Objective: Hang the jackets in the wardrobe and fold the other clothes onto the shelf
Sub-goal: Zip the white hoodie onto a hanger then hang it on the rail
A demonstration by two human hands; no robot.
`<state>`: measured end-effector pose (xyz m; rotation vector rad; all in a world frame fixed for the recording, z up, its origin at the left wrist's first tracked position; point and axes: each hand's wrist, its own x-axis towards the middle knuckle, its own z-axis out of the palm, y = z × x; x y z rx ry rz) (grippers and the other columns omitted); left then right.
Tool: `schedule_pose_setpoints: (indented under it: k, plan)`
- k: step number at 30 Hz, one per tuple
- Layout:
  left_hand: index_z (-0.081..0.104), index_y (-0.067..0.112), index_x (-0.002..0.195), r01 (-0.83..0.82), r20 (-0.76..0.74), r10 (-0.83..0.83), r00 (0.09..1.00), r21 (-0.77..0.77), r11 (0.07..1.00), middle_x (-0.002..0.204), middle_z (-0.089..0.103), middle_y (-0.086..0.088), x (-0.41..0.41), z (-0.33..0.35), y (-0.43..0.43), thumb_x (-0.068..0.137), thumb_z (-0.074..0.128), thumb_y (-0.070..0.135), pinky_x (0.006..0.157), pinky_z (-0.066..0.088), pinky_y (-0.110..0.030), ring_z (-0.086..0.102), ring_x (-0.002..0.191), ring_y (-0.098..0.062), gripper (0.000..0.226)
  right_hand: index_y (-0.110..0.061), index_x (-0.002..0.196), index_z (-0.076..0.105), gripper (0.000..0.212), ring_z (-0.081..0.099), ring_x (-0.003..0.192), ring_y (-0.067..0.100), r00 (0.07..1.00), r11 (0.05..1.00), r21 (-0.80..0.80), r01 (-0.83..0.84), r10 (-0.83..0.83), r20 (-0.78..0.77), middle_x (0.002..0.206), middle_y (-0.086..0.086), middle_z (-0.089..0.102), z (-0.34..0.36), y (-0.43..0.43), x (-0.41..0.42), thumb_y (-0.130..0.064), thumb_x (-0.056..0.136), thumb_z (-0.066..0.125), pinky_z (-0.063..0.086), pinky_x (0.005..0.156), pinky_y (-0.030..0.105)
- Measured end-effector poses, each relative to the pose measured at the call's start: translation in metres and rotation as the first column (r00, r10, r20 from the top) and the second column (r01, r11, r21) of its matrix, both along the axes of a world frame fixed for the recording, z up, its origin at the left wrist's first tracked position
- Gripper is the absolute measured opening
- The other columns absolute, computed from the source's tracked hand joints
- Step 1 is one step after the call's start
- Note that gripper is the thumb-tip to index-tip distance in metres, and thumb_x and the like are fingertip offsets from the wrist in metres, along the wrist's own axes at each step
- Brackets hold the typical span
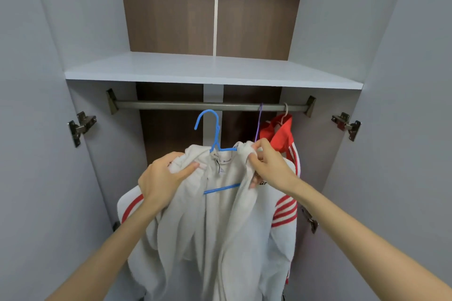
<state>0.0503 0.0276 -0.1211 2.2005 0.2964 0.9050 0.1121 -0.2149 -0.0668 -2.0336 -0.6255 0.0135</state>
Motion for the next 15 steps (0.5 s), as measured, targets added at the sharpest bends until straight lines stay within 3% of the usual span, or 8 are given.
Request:
schedule_pose_setpoints:
  k: [2, 5, 6, 8, 10, 12, 15]
  plan:
    - [0.065, 0.036, 0.092, 0.001, 0.008, 0.0, 1.0, -0.051, 0.999, 0.076, 0.059, 0.024, -0.004, 0.004, 0.002, 0.069, 0.059, 0.069, 0.056, 0.033, -0.018, 0.054, 0.071, -0.002, 0.041, -0.019, 0.091, 0.044, 0.012, 0.063, 0.059, 0.014, 0.997, 0.993, -0.106, -0.045, 0.051, 0.057, 0.064, 0.0, 0.063, -0.004, -0.003, 0.001, -0.023, 0.095, 0.054, 0.051, 0.056, 0.032]
    - [0.062, 0.04, 0.084, 0.028, 0.025, -0.025, 0.999, -0.101, 0.994, 0.073, 0.059, 0.026, -0.008, 0.011, -0.001, 0.065, 0.058, 0.072, 0.056, 0.035, -0.018, 0.056, 0.071, -0.001, 0.037, -0.026, 0.081, 0.054, 0.025, 0.046, 0.084, 0.005, 0.925, 0.964, -0.226, 0.143, -0.049, 0.378, 0.087, -0.012, 0.055, -0.007, -0.013, 0.004, -0.046, 0.081, 0.07, 0.038, 0.074, 0.023]
    - [0.061, 0.041, 0.081, 0.035, 0.023, -0.033, 0.999, -0.11, 0.993, 0.071, 0.06, 0.026, -0.009, 0.013, -0.003, 0.065, 0.059, 0.072, 0.055, 0.035, -0.018, 0.057, 0.07, -0.001, 0.035, -0.027, 0.086, 0.055, 0.03, 0.04, 0.096, 0.008, 0.879, 0.958, -0.202, 0.206, -0.09, 0.469, 0.102, -0.01, 0.052, -0.007, -0.015, 0.002, -0.05, 0.078, 0.072, 0.036, 0.081, 0.021]
    - [0.06, 0.043, 0.073, 0.055, 0.022, -0.052, 0.998, -0.119, 0.991, 0.068, 0.062, 0.027, -0.011, 0.014, -0.007, 0.066, 0.062, 0.07, 0.054, 0.035, -0.018, 0.059, 0.071, 0.003, 0.028, -0.026, 0.108, 0.051, 0.046, 0.037, 0.109, 0.012, 0.863, 0.962, -0.166, 0.218, -0.11, 0.494, 0.122, -0.008, 0.046, -0.007, -0.019, -0.004, -0.052, 0.078, 0.072, 0.035, 0.091, 0.023]
    - [0.06, 0.044, 0.07, 0.089, 0.019, -0.087, 0.996, -0.116, 0.989, 0.073, 0.062, 0.033, -0.014, 0.014, -0.014, 0.067, 0.065, 0.07, 0.054, 0.036, -0.019, 0.057, 0.077, 0.011, 0.027, -0.022, 0.123, 0.045, 0.051, 0.048, 0.107, 0.016, 0.88, 0.944, -0.265, 0.196, -0.051, 0.472, 0.122, -0.005, 0.053, -0.008, -0.023, -0.009, -0.052, 0.085, 0.063, 0.04, 0.091, 0.03]
    - [0.061, 0.044, 0.07, 0.113, 0.001, -0.113, 0.994, -0.093, 0.989, 0.072, 0.063, 0.031, -0.018, 0.014, -0.021, 0.065, 0.063, 0.076, 0.055, 0.04, -0.02, 0.058, 0.074, 0.007, 0.032, -0.017, 0.109, 0.048, 0.039, 0.056, 0.093, 0.021, 0.891, 0.913, -0.356, 0.201, -0.019, 0.454, 0.106, -0.001, 0.061, -0.01, -0.029, -0.016, -0.052, 0.092, 0.052, 0.045, 0.081, 0.038]
    - [0.064, 0.041, 0.085, 0.164, -0.032, -0.165, 0.986, -0.023, 0.986, 0.076, 0.063, 0.026, -0.023, 0.012, -0.032, 0.066, 0.054, 0.075, 0.059, 0.036, -0.016, 0.058, 0.074, 0.002, 0.04, -0.014, 0.095, 0.042, 0.04, 0.054, 0.082, 0.024, 0.905, 0.897, -0.371, 0.239, -0.068, 0.42, 0.091, 0.002, 0.059, -0.013, -0.042, -0.032, -0.053, 0.093, 0.046, 0.046, 0.071, 0.043]
